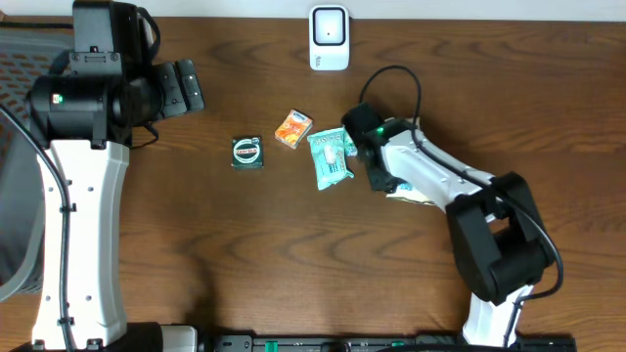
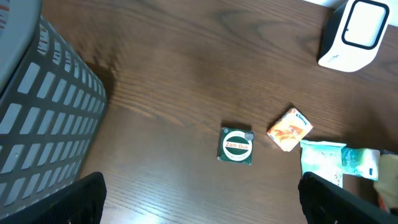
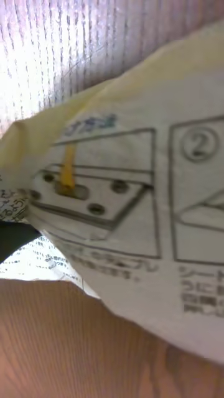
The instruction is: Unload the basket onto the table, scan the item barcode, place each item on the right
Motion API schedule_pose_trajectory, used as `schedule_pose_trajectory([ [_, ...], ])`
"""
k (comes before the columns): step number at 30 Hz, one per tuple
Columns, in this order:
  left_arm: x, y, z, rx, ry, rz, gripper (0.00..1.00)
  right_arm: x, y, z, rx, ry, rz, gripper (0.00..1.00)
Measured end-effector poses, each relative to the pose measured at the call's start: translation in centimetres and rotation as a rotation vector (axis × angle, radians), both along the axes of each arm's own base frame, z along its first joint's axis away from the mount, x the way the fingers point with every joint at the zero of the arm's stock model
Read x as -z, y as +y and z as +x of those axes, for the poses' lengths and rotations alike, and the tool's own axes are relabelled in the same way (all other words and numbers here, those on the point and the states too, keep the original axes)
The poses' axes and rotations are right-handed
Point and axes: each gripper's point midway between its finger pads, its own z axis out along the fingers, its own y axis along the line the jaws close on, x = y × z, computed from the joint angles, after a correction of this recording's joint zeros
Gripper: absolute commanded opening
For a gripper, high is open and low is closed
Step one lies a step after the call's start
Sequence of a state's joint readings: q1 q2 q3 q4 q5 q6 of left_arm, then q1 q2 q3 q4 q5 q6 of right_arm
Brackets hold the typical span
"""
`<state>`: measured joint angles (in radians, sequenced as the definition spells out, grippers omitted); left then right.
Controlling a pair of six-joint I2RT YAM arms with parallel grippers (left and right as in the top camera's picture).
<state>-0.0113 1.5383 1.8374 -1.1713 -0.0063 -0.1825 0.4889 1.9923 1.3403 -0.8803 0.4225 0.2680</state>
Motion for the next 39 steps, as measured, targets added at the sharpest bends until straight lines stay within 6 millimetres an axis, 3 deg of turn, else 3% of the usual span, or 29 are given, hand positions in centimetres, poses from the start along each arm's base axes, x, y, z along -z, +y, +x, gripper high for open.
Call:
schedule_pose_trajectory([
  [3, 0.0, 0.0, 0.0, 0.000, 0.000, 0.000, 0.98, -0.5, 0.2, 0.3, 0.025, 0.030, 0.079, 0.01],
  [6, 0.0, 0.0, 0.0, 0.000, 0.000, 0.000, 0.98, -1.8, 1.1, 1.3, 0.027, 0.060, 0.276, 0.01],
  [10, 0.0, 0.0, 0.0, 0.000, 0.000, 0.000, 0.98, -6.2, 2.2, 2.8, 0.000, 0.053, 0.640, 0.01],
  [15, 0.0, 0.0, 0.0, 0.000, 0.000, 0.000, 0.98, -11.5, 1.7, 3.3, -0.074, 0.028, 1.068, 0.01],
  [18, 0.0, 0.0, 0.0, 0.000, 0.000, 0.000, 0.98, -11.7, 1.5, 2.5, -0.096, 0.040, 1.214, 0.01],
  [21, 0.0, 0.0, 0.0, 0.000, 0.000, 0.000, 0.98, -10.0, 1.0, 1.0, -0.071, 0.064, 1.357, 0.01],
  [22, 0.0, 0.0, 0.0, 0.000, 0.000, 0.000, 0.98, -9.2, 0.7, 0.6, -0.054, 0.070, 1.383, 0.01],
  [26, 0.0, 0.0, 0.0, 0.000, 0.000, 0.000, 0.98, -5.6, -1.4, -0.8, 0.068, 0.086, 1.441, 0.25],
  [28, 0.0, 0.0, 0.0, 0.000, 0.000, 0.000, 0.98, -4.4, -3.2, -0.9, 0.160, 0.086, 1.414, 0.43],
  [30, 0.0, 0.0, 0.0, 0.000, 0.000, 0.000, 0.98, -3.7, -5.4, -0.8, 0.250, 0.079, 1.365, 0.49],
  [34, 0.0, 0.0, 0.0, 0.000, 0.000, 0.000, 0.98, -4.3, -9.7, -0.5, 0.390, 0.082, 1.243, 0.48],
  [39, 0.0, 0.0, 0.0, 0.000, 0.000, 0.000, 0.98, -8.1, -12.2, 1.3, 0.396, 0.064, 1.072, 0.54],
])
